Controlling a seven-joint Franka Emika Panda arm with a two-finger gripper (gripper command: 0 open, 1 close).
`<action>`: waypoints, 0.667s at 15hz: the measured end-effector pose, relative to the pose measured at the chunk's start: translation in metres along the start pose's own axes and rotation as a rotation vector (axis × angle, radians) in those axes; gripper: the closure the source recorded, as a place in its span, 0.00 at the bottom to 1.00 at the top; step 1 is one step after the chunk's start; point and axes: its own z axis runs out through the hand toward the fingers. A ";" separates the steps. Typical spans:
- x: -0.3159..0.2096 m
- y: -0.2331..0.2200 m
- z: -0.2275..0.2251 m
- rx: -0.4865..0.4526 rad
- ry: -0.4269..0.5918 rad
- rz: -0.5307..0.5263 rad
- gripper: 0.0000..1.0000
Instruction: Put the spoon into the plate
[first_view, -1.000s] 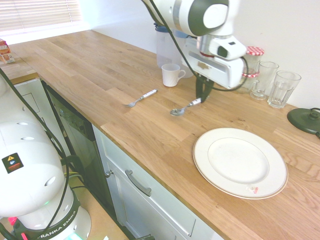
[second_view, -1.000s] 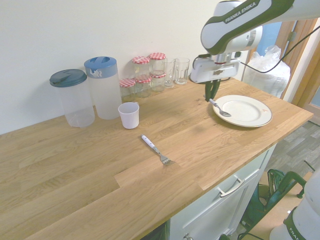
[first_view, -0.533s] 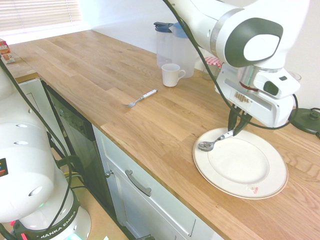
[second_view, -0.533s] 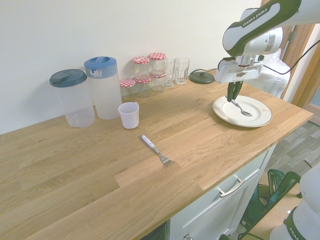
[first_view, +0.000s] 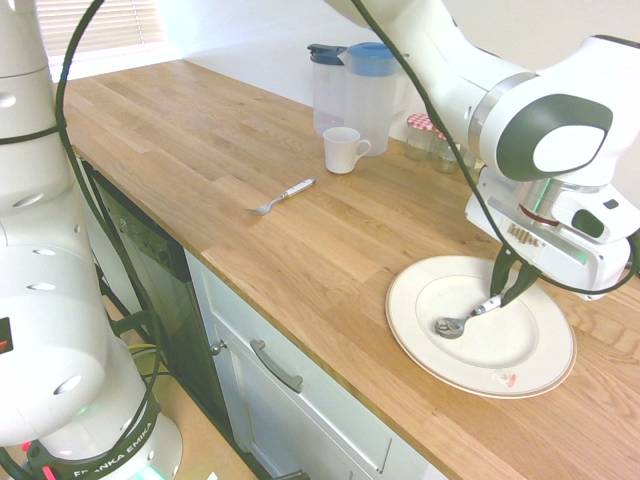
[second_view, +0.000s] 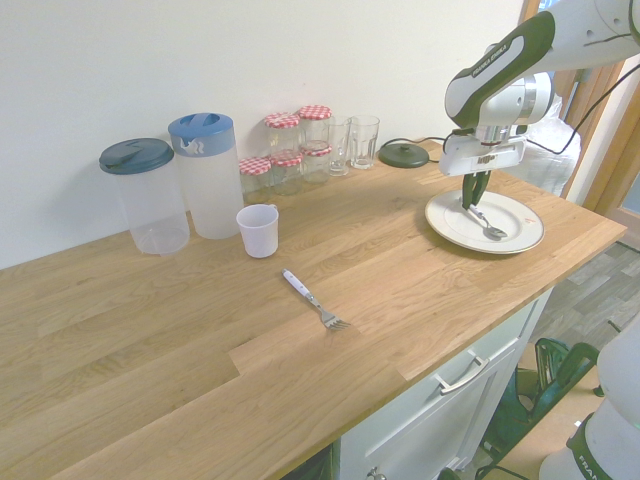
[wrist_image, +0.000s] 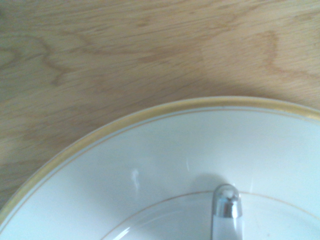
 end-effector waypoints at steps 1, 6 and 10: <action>0.001 -0.001 0.000 0.002 0.001 0.001 0.00; 0.002 -0.003 0.000 0.009 -0.003 0.001 0.00; 0.000 -0.009 -0.009 0.021 0.009 -0.010 0.00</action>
